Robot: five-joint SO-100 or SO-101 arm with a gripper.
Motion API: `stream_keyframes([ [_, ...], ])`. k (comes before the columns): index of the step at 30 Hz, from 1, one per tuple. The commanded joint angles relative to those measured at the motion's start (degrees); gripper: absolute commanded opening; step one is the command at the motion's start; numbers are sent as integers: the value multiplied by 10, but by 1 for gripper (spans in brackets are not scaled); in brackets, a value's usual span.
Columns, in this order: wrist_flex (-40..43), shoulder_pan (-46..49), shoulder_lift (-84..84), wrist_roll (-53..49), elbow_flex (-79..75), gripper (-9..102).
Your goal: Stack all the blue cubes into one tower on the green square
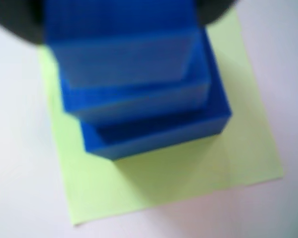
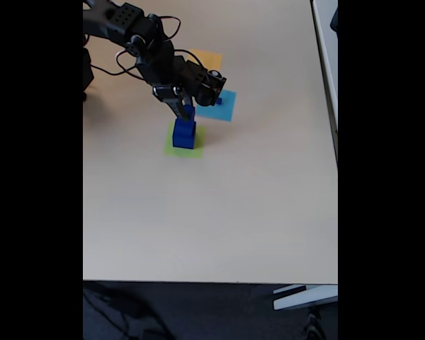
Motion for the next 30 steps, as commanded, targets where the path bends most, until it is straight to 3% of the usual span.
stream_keyframes([
  [1,-21,-7,25,4,7,6],
  [30,-26,6,25,-25,13,5],
])
